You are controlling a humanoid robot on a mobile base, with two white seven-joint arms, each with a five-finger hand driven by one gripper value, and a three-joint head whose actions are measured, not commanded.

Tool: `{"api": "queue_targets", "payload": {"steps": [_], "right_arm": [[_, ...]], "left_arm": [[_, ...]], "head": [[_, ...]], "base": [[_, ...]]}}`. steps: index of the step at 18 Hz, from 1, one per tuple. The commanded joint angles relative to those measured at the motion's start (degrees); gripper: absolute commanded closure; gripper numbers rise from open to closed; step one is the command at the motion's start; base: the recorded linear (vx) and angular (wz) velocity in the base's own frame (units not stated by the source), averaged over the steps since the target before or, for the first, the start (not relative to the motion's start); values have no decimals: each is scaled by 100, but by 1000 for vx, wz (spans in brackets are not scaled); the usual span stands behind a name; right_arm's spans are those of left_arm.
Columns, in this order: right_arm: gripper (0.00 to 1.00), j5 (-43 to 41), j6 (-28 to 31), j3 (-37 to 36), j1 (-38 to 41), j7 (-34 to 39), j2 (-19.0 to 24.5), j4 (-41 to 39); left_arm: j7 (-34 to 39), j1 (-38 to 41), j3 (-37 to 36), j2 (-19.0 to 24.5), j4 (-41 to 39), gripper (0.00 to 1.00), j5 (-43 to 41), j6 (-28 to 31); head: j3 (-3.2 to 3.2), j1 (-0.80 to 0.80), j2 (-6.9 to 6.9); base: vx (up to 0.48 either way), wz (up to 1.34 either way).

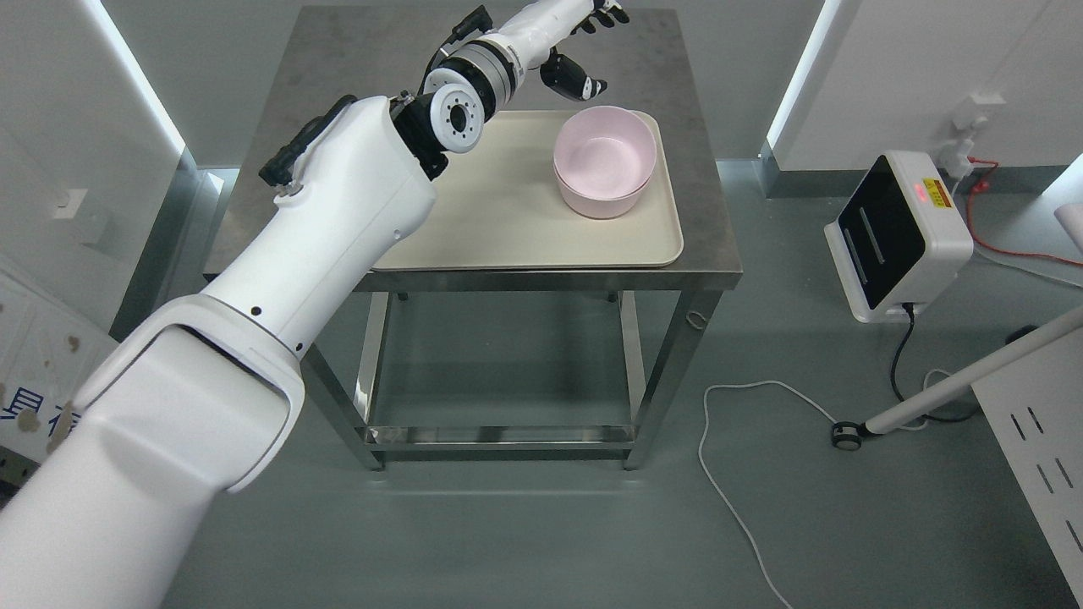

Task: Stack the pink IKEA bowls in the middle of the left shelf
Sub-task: 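Lift the pink bowl and lower it into the other pink bowl, then release the bowl and reach the left hand around the stacked bowls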

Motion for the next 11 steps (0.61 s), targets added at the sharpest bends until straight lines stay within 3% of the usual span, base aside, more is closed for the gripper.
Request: {"api": "queue_targets", "payload": {"steps": [1, 3, 6, 9, 11], "right_arm": [[0, -1, 2, -62, 167, 0, -100, -193], [0, -1, -7, -62, 167, 0, -100, -193], [0, -1, 2, -62, 167, 0, -100, -193], [0, -1, 2, -62, 167, 0, -100, -193], [0, -1, 2, -62, 167, 0, -100, -193]], "left_arm": [[-578, 619, 2470, 96, -1547, 21, -38, -90], [-668, 1223, 2789, 96, -2477, 12, -29, -178], [-668, 2516, 2616, 96, -3903, 9, -29, -598], [-703, 3203, 2141, 96, -4354, 9, -90, -749], [-695, 3240, 2000, 96, -4346, 9, -309, -749]], "head": [[0, 0, 0], [0, 0, 0], [0, 0, 0], [0, 0, 0], [0, 0, 0]], "base": [[0, 0], [0, 0], [0, 0], [0, 0], [0, 0]]}}
